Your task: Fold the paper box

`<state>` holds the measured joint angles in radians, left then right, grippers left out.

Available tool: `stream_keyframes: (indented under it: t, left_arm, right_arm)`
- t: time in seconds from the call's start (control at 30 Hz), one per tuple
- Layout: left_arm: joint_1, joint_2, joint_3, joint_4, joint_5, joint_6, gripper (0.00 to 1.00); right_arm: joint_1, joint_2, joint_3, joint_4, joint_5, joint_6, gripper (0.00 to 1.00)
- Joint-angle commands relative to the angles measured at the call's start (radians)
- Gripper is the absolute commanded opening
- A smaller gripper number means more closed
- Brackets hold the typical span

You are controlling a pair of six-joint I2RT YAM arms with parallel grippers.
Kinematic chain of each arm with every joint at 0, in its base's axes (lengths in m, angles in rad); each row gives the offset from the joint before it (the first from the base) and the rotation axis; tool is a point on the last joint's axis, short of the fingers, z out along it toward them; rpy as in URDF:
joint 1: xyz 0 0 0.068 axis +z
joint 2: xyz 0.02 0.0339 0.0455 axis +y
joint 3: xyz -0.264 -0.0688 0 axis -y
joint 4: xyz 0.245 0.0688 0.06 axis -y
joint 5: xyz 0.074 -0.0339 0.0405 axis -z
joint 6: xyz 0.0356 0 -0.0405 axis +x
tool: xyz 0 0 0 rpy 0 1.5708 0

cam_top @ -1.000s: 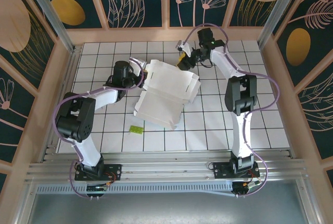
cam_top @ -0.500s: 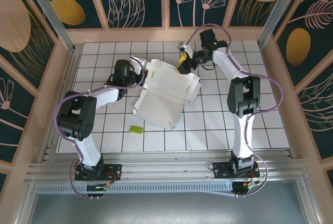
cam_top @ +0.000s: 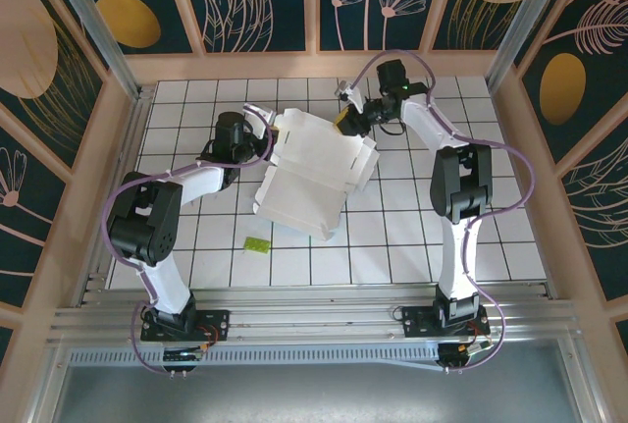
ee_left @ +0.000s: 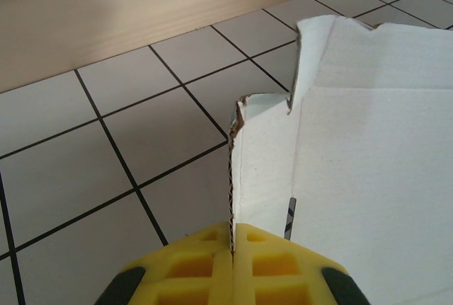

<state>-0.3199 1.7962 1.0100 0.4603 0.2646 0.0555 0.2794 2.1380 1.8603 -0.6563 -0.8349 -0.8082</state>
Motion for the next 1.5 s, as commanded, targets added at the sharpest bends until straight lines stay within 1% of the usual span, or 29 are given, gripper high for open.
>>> stream_keyframes:
  t: [0.0,0.03,0.1,0.2,0.23,0.3,0.37,0.47,0.67,0.73,0.83,0.87,0.93,1.03,1.07,1.13,1.2,1.3,1.4,1.47]
  left_arm:
    - [0.003,-0.018,-0.016,0.037,0.011,-0.026,0.0]
    - [0.003,-0.02,-0.017,0.04,0.011,-0.029,0.0]
    - [0.003,-0.021,-0.021,0.047,0.009,-0.037,0.0]
    - [0.003,-0.015,-0.015,0.045,0.007,-0.039,0.0]
    - [0.004,-0.014,-0.012,0.043,0.007,-0.038,0.0]
    - [0.004,-0.011,-0.006,0.037,0.005,-0.033,0.0]
    - [0.002,-0.006,-0.001,0.03,0.004,-0.031,0.0]
    - [0.003,-0.004,0.003,0.025,0.004,-0.029,0.0]
    - [0.002,-0.003,0.002,0.029,0.003,-0.036,0.0]
    - [0.003,0.001,0.005,0.025,0.001,-0.038,0.0]
    - [0.003,0.005,0.013,0.015,-0.018,-0.066,0.0]
    - [0.002,0.006,0.017,0.009,-0.034,-0.091,0.0]
    - [0.002,0.0,0.015,0.026,-0.068,-0.164,0.16]
    - [0.002,-0.046,-0.03,0.099,-0.101,-0.278,0.28]
    - [0.004,-0.072,-0.073,0.133,-0.111,-0.316,0.33]
    - [0.002,-0.155,-0.146,0.185,-0.145,-0.408,0.42]
    - [0.003,-0.236,-0.201,0.182,-0.185,-0.508,0.45]
    - [0.003,-0.344,-0.244,0.089,-0.218,-0.718,0.44]
    - [0.003,-0.399,-0.265,-0.013,-0.197,-0.964,0.42]
    - [0.003,-0.414,-0.275,-0.045,-0.148,-1.076,0.42]
  right_arm:
    - [0.014,-0.045,-0.042,0.016,0.012,-0.019,0.32]
    - [0.015,-0.042,-0.04,0.006,0.002,-0.024,0.35]
    - [0.016,-0.023,-0.016,-0.019,-0.021,-0.033,0.34]
    - [0.02,-0.005,0.011,-0.011,-0.014,-0.017,0.21]
    - [0.022,-0.003,0.014,-0.005,-0.008,-0.014,0.2]
    - [0.025,-0.006,0.022,0.004,0.007,-0.01,0.21]
    - [0.026,-0.014,0.027,0.009,0.029,-0.011,0.26]
    - [0.026,-0.026,0.026,0.01,0.048,-0.015,0.25]
    - [0.03,-0.014,0.03,-0.019,0.041,-0.034,0.13]
    - [0.035,-0.014,0.03,-0.014,0.051,-0.035,0.08]
    - [0.042,-0.03,0.029,-0.008,0.083,-0.052,0.04]
    - [0.049,-0.039,0.028,-0.005,0.104,-0.061,0.02]
    - [0.067,-0.061,0.025,-0.009,0.17,-0.093,0.0]
    - [0.106,-0.115,-0.021,0.035,0.306,-0.133,0.0]
    - [0.121,-0.138,-0.046,0.057,0.359,-0.149,0.0]
    - [0.157,-0.198,-0.12,0.121,0.479,-0.195,0.0]
    - [0.192,-0.261,-0.217,0.223,0.613,-0.232,0.0]
    - [0.25,-0.359,-0.383,0.397,0.774,-0.301,0.0]
    - [0.297,-0.446,-0.565,0.601,0.859,-0.359,0.0]
    - [0.324,-0.48,-0.668,0.722,0.904,-0.376,0.0]
